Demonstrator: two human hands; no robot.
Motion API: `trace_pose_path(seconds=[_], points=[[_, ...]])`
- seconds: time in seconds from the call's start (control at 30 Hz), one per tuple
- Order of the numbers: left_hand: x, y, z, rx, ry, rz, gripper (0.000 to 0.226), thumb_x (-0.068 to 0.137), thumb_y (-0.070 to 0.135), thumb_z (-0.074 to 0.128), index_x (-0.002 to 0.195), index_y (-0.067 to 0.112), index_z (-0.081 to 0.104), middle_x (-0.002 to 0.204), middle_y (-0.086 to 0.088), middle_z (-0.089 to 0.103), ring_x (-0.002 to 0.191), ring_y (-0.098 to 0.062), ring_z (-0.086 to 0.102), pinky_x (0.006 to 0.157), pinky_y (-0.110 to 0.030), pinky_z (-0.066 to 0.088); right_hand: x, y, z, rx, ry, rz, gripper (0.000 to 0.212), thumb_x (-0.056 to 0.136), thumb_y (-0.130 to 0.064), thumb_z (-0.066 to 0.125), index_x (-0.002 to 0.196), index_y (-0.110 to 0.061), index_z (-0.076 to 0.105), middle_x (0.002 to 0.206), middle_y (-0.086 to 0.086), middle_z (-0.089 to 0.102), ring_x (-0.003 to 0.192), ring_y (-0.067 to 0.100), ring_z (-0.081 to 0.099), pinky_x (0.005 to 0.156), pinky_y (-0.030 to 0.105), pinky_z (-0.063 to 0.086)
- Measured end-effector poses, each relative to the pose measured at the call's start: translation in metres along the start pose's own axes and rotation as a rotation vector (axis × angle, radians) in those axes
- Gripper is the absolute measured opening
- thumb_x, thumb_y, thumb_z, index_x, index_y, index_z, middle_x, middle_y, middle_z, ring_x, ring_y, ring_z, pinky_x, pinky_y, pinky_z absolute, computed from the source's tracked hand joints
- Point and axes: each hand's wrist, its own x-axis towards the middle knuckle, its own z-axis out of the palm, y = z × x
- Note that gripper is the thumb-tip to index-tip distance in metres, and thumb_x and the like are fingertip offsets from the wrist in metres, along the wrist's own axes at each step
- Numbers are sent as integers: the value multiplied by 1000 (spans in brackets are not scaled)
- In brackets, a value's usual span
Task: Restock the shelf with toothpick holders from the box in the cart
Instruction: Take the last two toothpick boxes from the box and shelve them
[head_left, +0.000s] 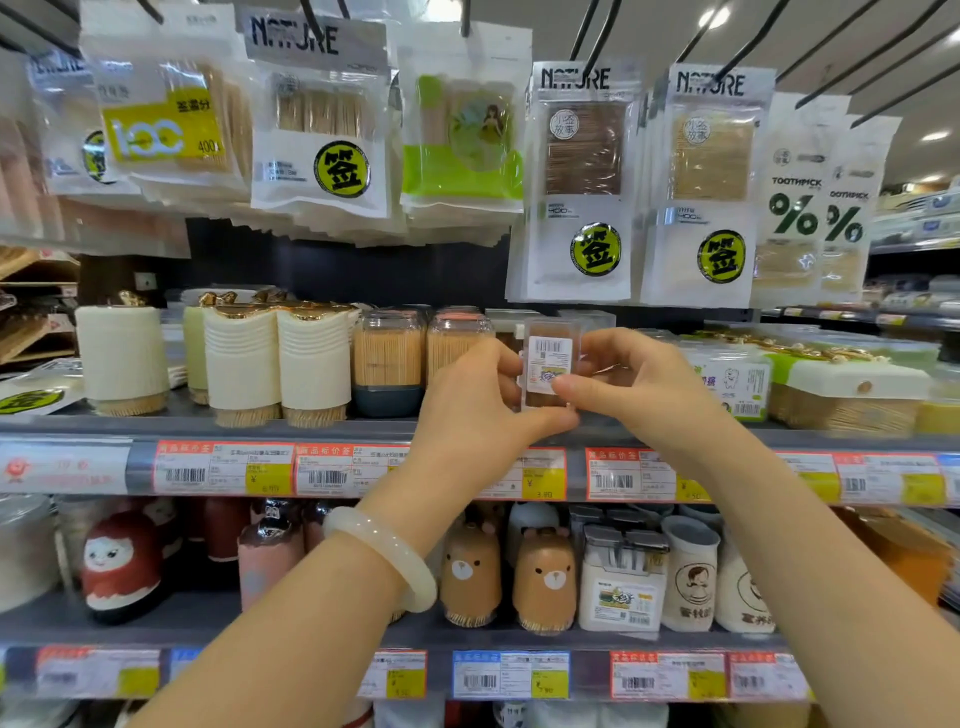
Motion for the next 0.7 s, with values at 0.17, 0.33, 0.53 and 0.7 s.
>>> trace_pose_path(seconds=[0.17,0.33,0.53,0.7], points=[[6,-4,-8,15,-82,-9,35,73,25,80,101,20,59,80,10,62,74,-2,59,74,-25,52,2,4,-4,66,31,45,44,66,-24,79,105,-15,61,91,3,71,86,17,69,79,28,56],[9,-5,-12,43,-139,-12,37,78,23,75,112,16,62,88,12,62,80,1,59,74,-16,50,1,3,-5,8,15,40,31,70,-15,80,98,-11,69,93,4,73,89,17,69,83,32,56],[9,-5,-17,76,-177,0,31,84,20,69,115,17,65,102,6,69,88,-3,62,73,-11,48,1,3,-8,-63,-17,35,20,72,-11,79,89,-19,71,88,-2,74,85,10,68,83,31,55],[11,-4,-20,76,-190,-12,35,86,21,66,121,16,62,110,3,68,95,-5,61,81,-17,48,0,3,-11,-28,-31,33,25,73,-5,76,94,-17,68,94,1,72,91,16,68,86,34,55]])
